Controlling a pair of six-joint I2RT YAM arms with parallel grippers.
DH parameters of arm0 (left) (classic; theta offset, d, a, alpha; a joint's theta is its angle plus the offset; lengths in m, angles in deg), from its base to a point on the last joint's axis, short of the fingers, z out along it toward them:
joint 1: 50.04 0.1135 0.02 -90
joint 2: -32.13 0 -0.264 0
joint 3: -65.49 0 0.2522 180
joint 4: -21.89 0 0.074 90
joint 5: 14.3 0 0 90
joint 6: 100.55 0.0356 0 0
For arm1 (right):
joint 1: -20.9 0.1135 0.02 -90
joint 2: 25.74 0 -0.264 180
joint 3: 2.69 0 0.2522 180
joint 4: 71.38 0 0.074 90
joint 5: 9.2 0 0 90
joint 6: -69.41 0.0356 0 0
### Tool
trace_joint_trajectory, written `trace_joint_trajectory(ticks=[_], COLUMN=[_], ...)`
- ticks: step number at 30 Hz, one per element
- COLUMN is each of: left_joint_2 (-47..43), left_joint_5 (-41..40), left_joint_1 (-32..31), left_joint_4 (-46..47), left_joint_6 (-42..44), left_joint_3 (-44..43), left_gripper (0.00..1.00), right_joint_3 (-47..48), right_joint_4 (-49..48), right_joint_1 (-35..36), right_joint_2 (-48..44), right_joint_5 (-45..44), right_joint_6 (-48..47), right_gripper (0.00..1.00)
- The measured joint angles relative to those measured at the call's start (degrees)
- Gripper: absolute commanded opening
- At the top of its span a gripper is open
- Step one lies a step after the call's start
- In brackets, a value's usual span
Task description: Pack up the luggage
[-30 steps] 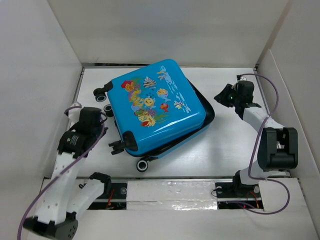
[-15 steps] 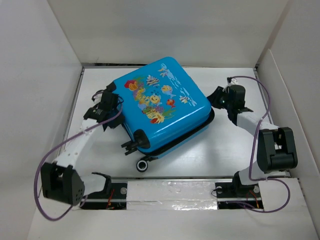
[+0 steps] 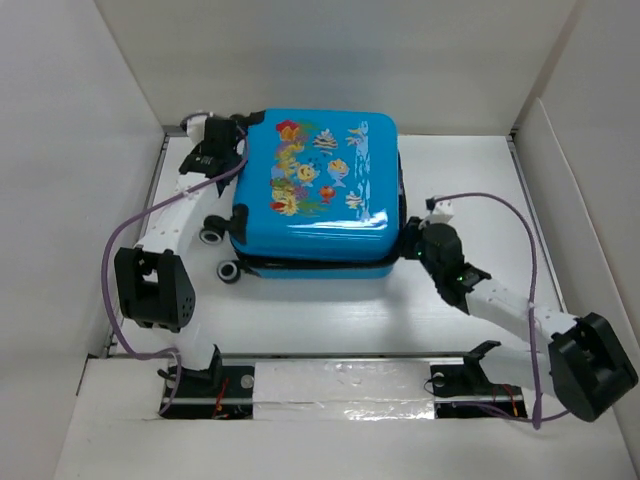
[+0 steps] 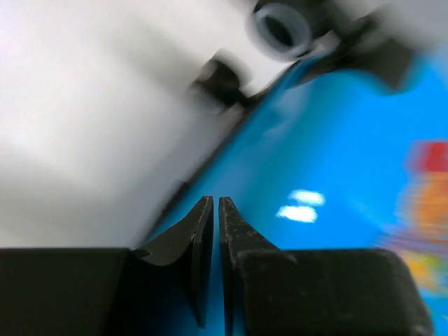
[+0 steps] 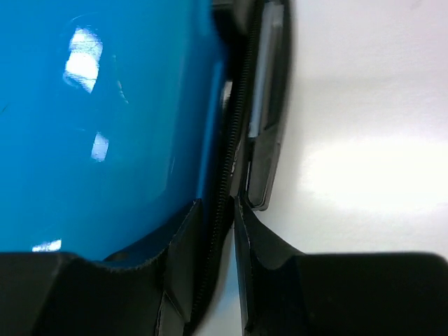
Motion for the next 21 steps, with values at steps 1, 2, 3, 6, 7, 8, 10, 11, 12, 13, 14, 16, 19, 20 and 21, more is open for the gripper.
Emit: trace_joint_trajectory(ticks=[1, 2, 3, 6, 7, 8, 10, 11, 12, 13, 14, 16, 19, 20, 21], left_joint_2=[0.59, 0.9, 1.22, 3.39, 4.37, 5.11, 5.33, 4.87, 3.89, 2.49, 0.7, -3.67, -13.16, -17.16, -21.53], left_joint_5=[0.76, 2.27, 5.84, 11.47, 12.52, 13.05, 12.81, 12.2, 11.74, 11.28, 10.6, 8.68, 5.75, 4.96, 3.98], left_joint_1=[-0.26, -0.66, -1.42, -5.27, -6.54, -7.26, -7.04, -6.12, -4.72, -2.95, -1.09, 1.99, 3.54, 3.04, 2.4], left_joint_4=[3.96, 7.43, 9.73, 11.04, 10.8, 10.62, 9.81, 9.51, 9.55, 9.66, 9.46, 9.31, 10.4, 11.15, 12.07], left_joint_6=[-0.11, -0.15, -0.31, 0.39, 0.92, 1.75, 3.13, 3.67, 4.02, 4.33, 4.63, 5.27, 5.92, 6.05, 6.12], left_joint_3=[-1.92, -3.89, -5.75, -11.65, -13.46, -14.6, -14.6, -13.86, -12.68, -10.88, -9.18, -6.84, -4.48, -3.28, -1.75], left_gripper=[0.1, 0.12, 0.13, 0.19, 0.24, 0.31, 0.53, 0.57, 0.62, 0.62, 0.62, 0.6, 0.47, 0.35, 0.12], right_joint_3=[-0.74, -1.36, -1.51, -0.63, 0.07, 0.9, 2.75, 3.5, 4.13, 4.61, 4.9, 5.38, 6.62, 7.13, 7.58], right_joint_4=[0.94, 1.6, 2.12, 2.1, 2.49, 3.23, 5.27, 6.4, 7.56, 8.76, 9.88, 12.0, 14.64, 15.1, 15.28], right_joint_1=[3.39, 7.06, 10.75, 21.33, 24.24, 26.99, 30.29, 30.91, 31.15, 31.21, 31.21, 30.64, 27.56, 25.66, 23.63], right_joint_2=[-1.33, -2.38, -3.04, -2.84, -2.93, -3.08, -3.63, -4.28, -5.25, -6.47, -7.93, -10.95, -15.32, -16.31, -16.9], right_joint_5=[-1.31, -1.81, -1.57, 2.45, 3.69, 4.74, 5.09, 4.83, 4.07, 2.89, 1.68, -0.61, -2.25, -2.29, -2.1], right_joint_6=[0.74, 1.68, 2.82, 6.75, 7.34, 7.91, 8.39, 8.46, 8.5, 8.33, 8.11, 7.21, 4.79, 3.91, 3.19], right_gripper=[0.32, 0.32, 0.31, 0.31, 0.31, 0.31, 0.31, 0.31, 0.31, 0.31, 0.31, 0.31, 0.17, 0.13, 0.04])
